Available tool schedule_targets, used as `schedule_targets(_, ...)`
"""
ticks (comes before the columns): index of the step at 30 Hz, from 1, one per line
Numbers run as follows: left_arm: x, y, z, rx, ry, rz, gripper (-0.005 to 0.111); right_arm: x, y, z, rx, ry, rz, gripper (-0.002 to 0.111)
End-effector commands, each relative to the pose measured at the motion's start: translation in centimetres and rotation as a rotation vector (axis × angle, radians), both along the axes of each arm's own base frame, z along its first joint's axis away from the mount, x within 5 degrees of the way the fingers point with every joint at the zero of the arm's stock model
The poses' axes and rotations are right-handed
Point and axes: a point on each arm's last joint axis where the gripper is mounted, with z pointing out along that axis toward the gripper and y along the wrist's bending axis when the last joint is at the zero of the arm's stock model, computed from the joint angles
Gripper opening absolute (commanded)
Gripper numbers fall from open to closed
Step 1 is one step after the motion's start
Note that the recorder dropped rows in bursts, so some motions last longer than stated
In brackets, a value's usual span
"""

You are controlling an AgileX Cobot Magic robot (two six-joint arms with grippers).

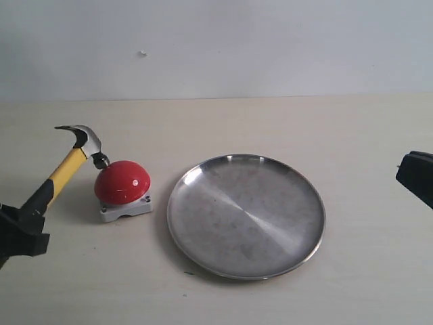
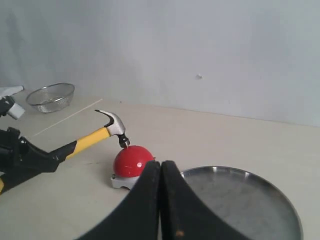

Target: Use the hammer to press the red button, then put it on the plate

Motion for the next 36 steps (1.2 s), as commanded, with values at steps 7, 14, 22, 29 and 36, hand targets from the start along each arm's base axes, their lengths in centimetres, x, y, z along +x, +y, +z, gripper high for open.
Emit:
schedule_targets(7,-2.2,1.2,7.6,-0.105,-0.443,0.043,0.000,0.0,0.1,-0.1,-0.007,0.000,0.010,0.000)
schedule_targets(14,-4.1,1.4,9.0,-0.196,-0.471,0.045,0.000,0.0,0.1,-0.1,-0.007,0.000,0.010,0.000)
schedule_targets(22,-4.0,1.5,9.8,-0.328,-0.518,0.131,0.000,0.0,0.1,-0.1,-0.007,0.000,0.010,0.000)
schedule_targets(29,-4.5,-0.5,10.7,-0.398,-0.597,0.012,0.000,0.0,0.1,-0.1,-0.007,0.000,0.010,0.000)
schedule_targets(36,-4.0,-3.8,10.0,-0.461,-0.582,-0.118,0.000,0.0,0.1,-0.1,-0.007,0.000,0.010,0.000)
